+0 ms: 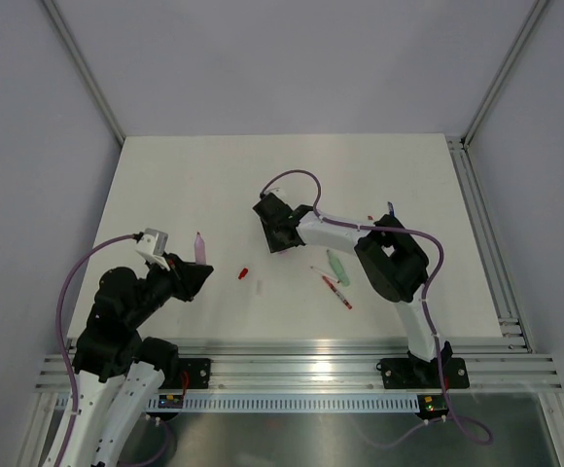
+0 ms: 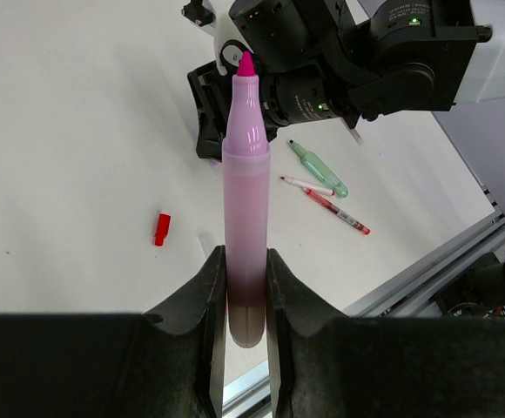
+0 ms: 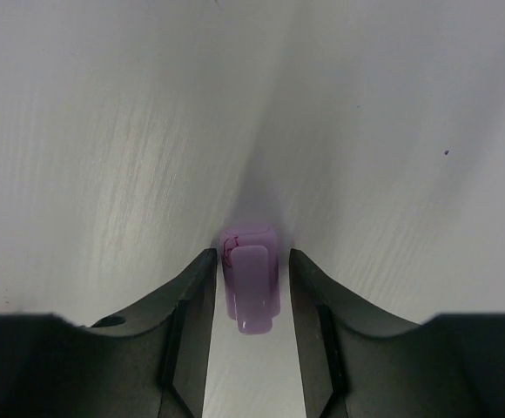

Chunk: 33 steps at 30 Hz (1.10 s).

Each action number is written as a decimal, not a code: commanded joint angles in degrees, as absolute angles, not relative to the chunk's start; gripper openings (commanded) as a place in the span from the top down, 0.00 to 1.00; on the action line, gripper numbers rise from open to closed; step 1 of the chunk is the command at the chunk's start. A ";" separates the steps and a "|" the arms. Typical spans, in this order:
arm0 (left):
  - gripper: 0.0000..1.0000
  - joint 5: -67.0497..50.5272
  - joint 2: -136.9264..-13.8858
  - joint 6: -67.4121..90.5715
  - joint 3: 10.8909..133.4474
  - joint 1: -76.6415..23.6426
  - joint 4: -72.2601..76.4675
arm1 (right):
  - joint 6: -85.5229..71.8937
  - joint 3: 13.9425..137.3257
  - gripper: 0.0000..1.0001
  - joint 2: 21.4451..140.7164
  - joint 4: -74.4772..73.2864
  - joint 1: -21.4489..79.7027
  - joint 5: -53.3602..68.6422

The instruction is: Insert the pens into the pen caps

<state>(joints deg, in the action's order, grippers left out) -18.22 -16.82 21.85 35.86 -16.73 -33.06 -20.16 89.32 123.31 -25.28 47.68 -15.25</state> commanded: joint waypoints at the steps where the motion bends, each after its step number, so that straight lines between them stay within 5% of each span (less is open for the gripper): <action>1: 1.00 -19.25 -17.49 21.71 36.91 -16.87 -29.97 | -17.49 88.94 0.54 125.77 -31.55 46.76 -12.75; 8: 1.00 -19.86 -17.93 21.80 36.74 -16.61 -29.71 | -17.49 89.39 0.58 126.30 -31.91 46.67 -9.85; 13: 1.00 -21.70 -18.98 21.71 36.56 -16.61 -29.01 | -19.24 87.28 0.86 123.85 -28.23 46.23 -12.21; 24: 1.00 -27.77 -22.76 22.15 35.33 -16.61 -26.28 | -32.60 67.52 0.91 93.63 -7.75 48.25 -13.70; 33: 1.00 -32.69 -25.05 22.50 34.63 -16.52 -24.26 | -40.16 66.52 0.98 77.17 4.74 59.93 -25.22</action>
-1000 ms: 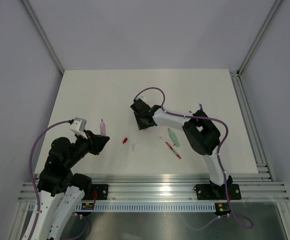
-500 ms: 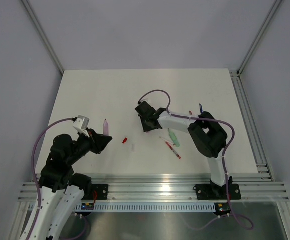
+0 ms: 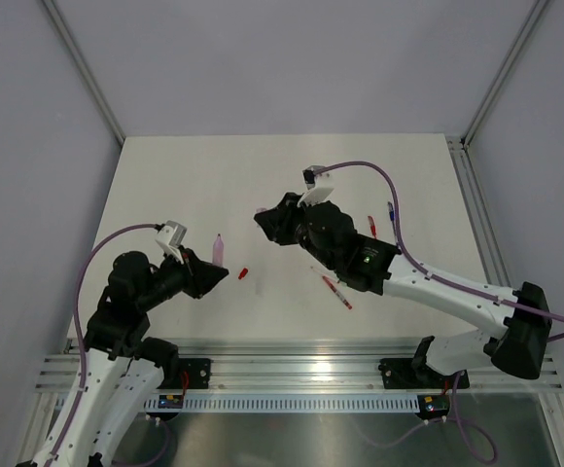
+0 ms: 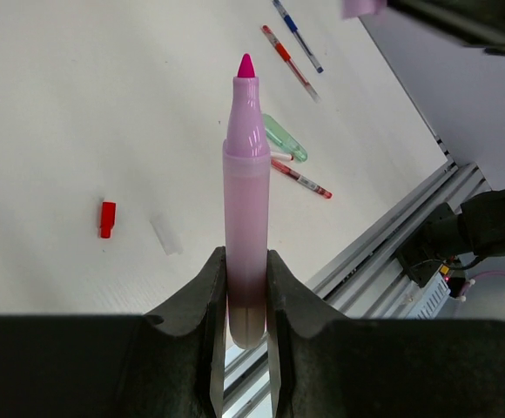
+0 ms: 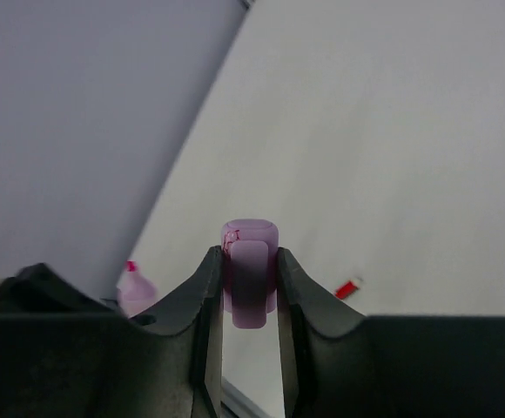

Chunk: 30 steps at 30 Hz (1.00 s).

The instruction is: Insert the pens into the pen caps

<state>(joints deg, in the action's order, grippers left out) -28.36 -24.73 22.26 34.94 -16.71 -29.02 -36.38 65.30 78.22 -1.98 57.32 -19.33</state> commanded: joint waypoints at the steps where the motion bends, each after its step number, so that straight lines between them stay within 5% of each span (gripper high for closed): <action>1: 1.00 -33.74 -25.05 22.67 34.54 -16.52 -24.00 | -40.43 67.06 0.98 77.17 6.05 60.64 -25.83; 30: 1.00 -35.15 -24.78 22.59 34.28 -16.70 -23.38 | -41.40 77.69 0.98 89.03 2.55 67.15 -26.72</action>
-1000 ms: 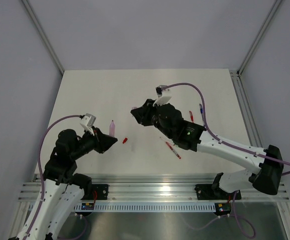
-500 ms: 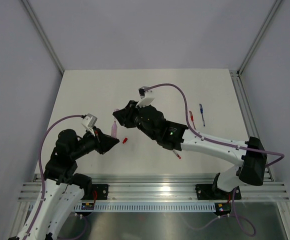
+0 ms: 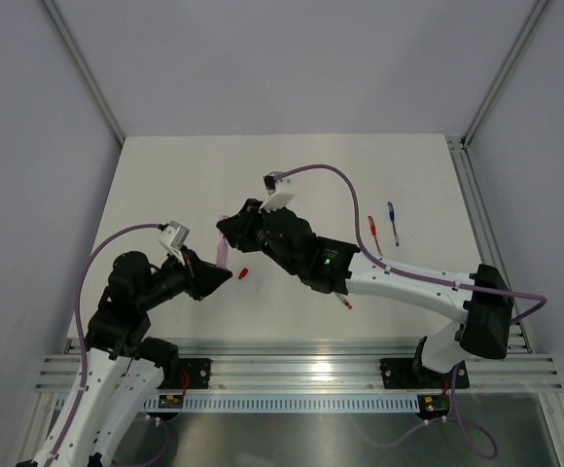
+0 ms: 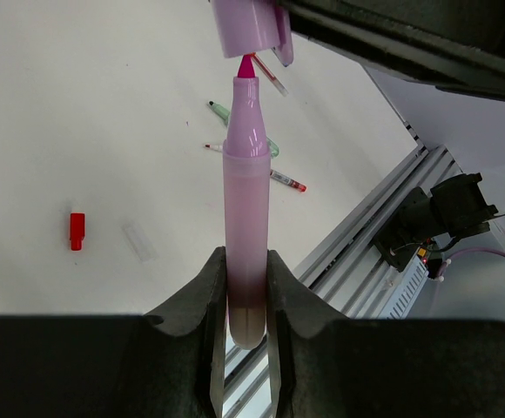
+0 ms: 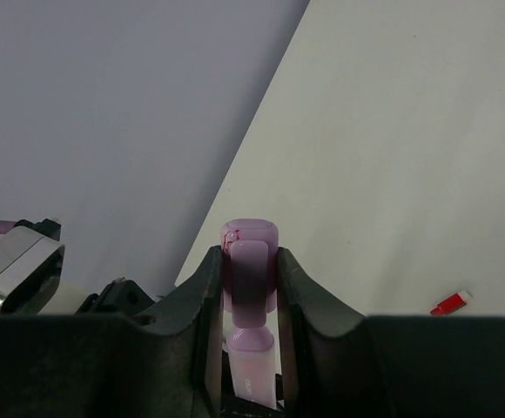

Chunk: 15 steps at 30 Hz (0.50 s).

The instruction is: Insert the pens into the pen caps

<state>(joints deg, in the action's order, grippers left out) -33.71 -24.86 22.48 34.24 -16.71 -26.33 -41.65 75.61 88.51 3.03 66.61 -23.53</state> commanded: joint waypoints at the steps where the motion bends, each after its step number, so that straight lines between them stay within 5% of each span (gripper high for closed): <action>1: 1.00 -35.07 -24.79 22.67 34.28 -16.70 -23.38 | -41.05 77.87 0.98 89.21 2.37 67.15 -26.63; 15: 1.00 -30.67 -24.43 22.41 34.80 -16.44 -25.05 | -42.62 73.74 0.97 88.33 3.16 69.87 -25.40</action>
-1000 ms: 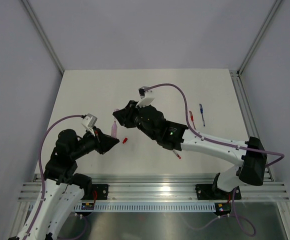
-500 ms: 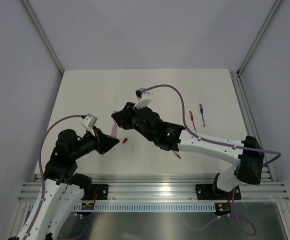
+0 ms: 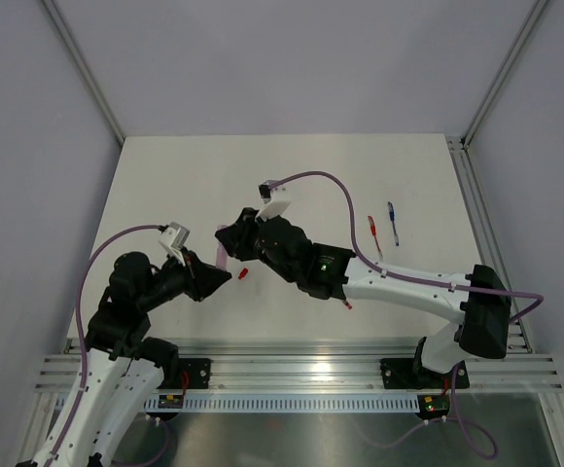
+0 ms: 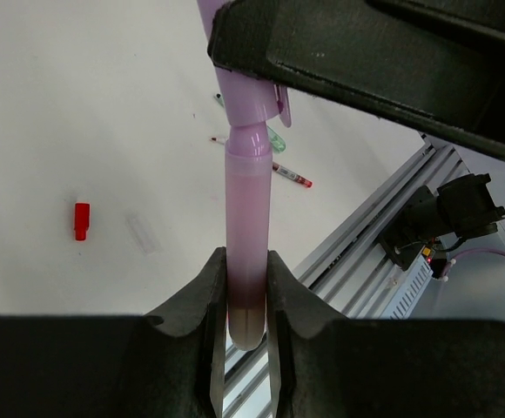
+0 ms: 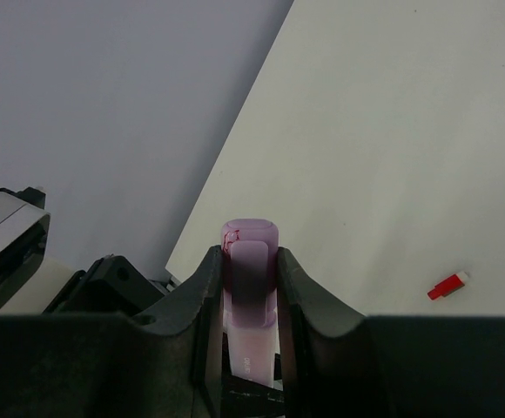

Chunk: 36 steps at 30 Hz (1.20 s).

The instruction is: Insert the pens into the pen caps

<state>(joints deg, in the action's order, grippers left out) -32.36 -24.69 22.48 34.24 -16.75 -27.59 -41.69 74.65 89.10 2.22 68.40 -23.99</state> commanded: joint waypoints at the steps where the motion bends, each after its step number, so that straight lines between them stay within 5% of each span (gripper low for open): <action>1: 1.00 -30.76 -24.26 22.50 34.80 -16.26 -24.96 | -42.71 73.57 0.97 88.59 3.34 70.13 -25.23; 36: 1.00 -27.51 -26.80 24.87 38.76 -14.33 -17.85 | -48.16 61.35 1.00 90.97 5.36 76.46 -15.64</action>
